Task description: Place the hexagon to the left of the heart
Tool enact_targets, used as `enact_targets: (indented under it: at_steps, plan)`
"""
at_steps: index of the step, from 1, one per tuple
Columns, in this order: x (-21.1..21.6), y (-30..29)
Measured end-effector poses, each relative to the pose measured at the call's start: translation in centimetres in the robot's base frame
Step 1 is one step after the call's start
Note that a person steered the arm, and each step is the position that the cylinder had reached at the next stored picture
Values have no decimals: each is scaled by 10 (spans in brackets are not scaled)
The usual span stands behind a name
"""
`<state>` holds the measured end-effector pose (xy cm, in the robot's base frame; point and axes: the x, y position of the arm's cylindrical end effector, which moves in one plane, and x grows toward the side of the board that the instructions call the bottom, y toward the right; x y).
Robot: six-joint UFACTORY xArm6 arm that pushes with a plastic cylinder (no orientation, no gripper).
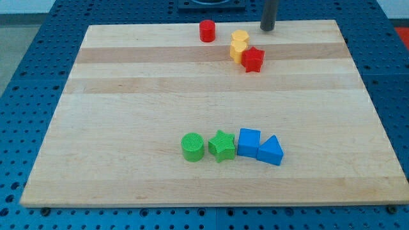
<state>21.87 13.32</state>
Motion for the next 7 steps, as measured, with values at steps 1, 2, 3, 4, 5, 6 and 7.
enact_targets:
  at_steps: [1, 2, 3, 4, 5, 6, 7]
  plan:
    - [17, -22]
    - [22, -81]
    - [24, -132]
    - [24, -139]
    - [20, -111]
    - [20, -90]
    - [43, -90]
